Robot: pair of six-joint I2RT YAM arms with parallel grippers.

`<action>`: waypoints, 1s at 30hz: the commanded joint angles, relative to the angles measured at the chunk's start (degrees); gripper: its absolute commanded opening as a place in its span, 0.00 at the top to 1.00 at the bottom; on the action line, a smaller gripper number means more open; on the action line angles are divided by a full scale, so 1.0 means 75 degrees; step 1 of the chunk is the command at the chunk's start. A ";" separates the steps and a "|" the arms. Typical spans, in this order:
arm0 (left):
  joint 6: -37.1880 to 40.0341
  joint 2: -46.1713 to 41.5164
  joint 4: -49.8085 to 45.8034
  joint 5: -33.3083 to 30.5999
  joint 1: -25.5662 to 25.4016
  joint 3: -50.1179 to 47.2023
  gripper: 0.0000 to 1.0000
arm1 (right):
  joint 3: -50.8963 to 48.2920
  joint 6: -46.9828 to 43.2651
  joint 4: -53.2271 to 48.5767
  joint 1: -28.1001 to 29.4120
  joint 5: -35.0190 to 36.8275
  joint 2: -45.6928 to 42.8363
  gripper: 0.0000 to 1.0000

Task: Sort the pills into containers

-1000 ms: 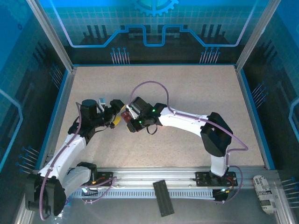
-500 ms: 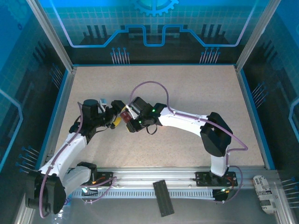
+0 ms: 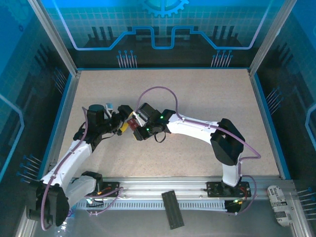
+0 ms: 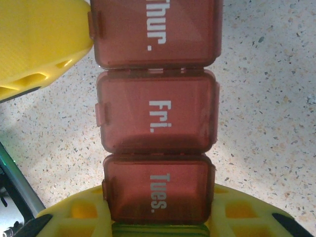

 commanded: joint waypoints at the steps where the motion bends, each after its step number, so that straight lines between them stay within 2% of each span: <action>1: -0.0116 0.0073 0.0236 0.0001 -0.0116 0.0246 0.05 | -0.0056 0.0073 0.0160 0.0122 -0.0077 0.0092 0.94; 12: -0.0299 0.0115 0.0397 -0.0036 -0.0325 0.0799 0.05 | -0.0270 0.0105 0.0260 0.0114 0.0052 0.0272 0.95; 18: -0.0147 -0.0095 -0.0072 -0.0565 -0.0327 0.0847 0.04 | -0.0692 -0.0055 0.0309 0.0087 0.0002 0.0098 0.95; 21: 0.0017 -0.0160 -0.0349 -0.0844 -0.0327 0.0746 0.03 | -0.1015 -0.0761 0.0111 0.0069 0.0033 -0.0059 0.94; 26: 0.0030 0.0043 -0.0252 -0.0886 -0.0327 0.0395 0.01 | -0.1462 -0.2617 -0.0220 0.0063 -0.0131 -0.0188 0.89; 30: 0.0061 0.0120 -0.0170 -0.0959 -0.0321 0.0236 0.01 | -0.1689 -0.3422 -0.0332 0.0028 0.0043 -0.0184 0.84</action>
